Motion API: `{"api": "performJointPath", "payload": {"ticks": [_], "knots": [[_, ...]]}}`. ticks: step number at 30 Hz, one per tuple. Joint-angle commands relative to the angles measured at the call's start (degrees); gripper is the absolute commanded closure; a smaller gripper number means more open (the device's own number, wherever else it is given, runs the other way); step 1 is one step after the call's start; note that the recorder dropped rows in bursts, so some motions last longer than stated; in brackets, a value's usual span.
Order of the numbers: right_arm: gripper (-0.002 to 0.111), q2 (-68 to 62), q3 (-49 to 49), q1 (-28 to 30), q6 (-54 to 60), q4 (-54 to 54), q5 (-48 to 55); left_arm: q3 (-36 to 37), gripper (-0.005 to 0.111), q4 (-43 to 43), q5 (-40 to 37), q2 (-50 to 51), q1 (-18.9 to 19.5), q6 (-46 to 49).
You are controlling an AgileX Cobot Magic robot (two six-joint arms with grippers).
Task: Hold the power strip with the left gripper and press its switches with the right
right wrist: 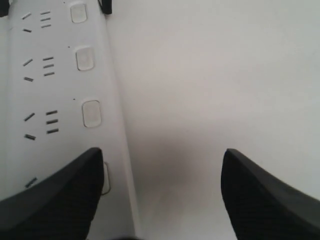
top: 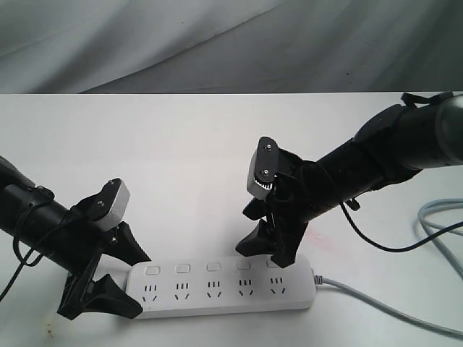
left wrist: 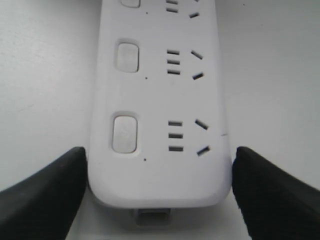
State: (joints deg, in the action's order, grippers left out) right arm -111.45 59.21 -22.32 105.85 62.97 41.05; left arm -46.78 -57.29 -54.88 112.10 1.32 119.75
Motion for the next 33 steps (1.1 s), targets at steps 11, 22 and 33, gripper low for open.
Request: {"api": "performJointPath", "payload": {"ticks": [11, 22, 33], "knots": [[0.046, -2.3, -0.1, -0.6, 0.4, 0.1, 0.1, -0.1, 0.042, -0.4, -0.9, 0.0, -0.3, 0.2], [0.046, -3.4, -0.1, -0.6, 0.4, -0.1, -1.4, -0.1, 0.042, -0.4, -0.9, 0.0, -0.3, 0.2], [0.046, -5.0, -0.1, -0.6, -2.5, -3.8, -3.3, -0.1, 0.042, -0.4, -0.9, 0.0, -0.3, 0.2]]}}
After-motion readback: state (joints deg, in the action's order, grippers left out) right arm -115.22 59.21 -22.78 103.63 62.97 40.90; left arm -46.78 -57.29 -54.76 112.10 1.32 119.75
